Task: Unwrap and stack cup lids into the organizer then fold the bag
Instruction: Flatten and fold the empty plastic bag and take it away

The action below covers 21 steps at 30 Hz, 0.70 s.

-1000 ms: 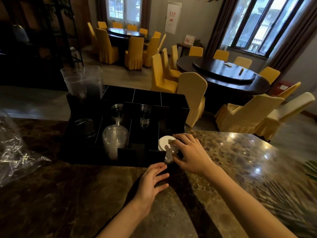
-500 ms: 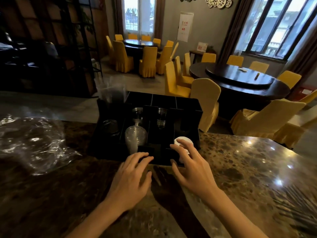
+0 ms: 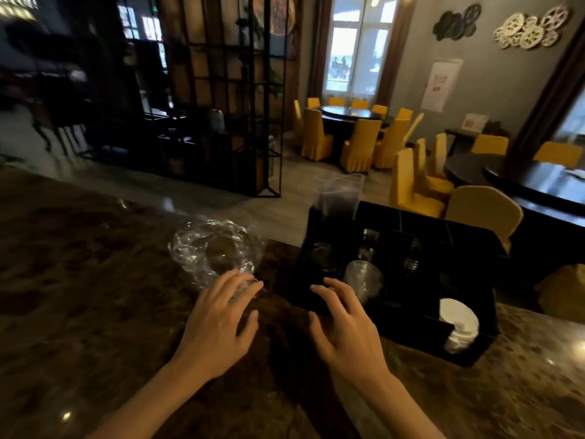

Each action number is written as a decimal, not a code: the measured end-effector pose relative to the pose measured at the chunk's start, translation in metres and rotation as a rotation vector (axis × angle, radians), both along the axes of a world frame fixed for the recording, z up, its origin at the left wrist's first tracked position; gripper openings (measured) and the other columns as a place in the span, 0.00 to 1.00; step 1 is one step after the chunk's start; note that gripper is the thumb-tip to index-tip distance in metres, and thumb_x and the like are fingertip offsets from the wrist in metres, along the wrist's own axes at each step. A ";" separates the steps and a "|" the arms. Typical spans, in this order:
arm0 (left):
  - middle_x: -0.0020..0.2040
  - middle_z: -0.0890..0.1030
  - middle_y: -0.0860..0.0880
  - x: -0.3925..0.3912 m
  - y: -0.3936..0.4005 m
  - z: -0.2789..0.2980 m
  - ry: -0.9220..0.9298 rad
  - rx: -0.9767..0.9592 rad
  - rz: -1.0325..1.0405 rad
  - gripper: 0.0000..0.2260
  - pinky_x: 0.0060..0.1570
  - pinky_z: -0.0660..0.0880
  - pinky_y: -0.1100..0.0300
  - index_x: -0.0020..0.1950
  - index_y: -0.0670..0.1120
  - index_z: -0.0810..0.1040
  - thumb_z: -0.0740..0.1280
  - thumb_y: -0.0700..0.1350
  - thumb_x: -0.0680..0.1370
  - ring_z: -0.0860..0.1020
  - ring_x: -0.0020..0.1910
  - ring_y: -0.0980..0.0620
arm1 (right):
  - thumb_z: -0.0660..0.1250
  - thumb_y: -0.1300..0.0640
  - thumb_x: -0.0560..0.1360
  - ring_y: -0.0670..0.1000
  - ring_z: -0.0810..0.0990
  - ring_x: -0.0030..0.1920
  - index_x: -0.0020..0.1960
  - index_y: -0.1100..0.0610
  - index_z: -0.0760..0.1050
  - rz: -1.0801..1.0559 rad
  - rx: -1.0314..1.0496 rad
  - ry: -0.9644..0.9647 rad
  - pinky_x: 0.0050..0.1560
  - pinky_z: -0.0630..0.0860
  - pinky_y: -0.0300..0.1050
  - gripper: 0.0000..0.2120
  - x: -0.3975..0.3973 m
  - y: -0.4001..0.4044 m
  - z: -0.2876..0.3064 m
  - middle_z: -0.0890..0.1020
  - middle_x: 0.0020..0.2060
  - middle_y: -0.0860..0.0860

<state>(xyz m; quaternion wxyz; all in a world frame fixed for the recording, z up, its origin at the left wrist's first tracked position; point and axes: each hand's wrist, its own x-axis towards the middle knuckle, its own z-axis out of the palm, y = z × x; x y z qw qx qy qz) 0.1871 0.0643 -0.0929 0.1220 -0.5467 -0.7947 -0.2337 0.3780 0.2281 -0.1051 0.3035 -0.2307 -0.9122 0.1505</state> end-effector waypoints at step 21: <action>0.77 0.66 0.51 -0.156 -0.055 -0.019 -0.458 0.160 0.151 0.29 0.70 0.60 0.61 0.79 0.50 0.62 0.68 0.49 0.80 0.60 0.76 0.55 | 0.64 0.39 0.80 0.40 0.80 0.37 0.70 0.46 0.72 0.140 0.076 -0.005 0.31 0.75 0.31 0.21 -0.198 -0.092 0.035 0.69 0.71 0.43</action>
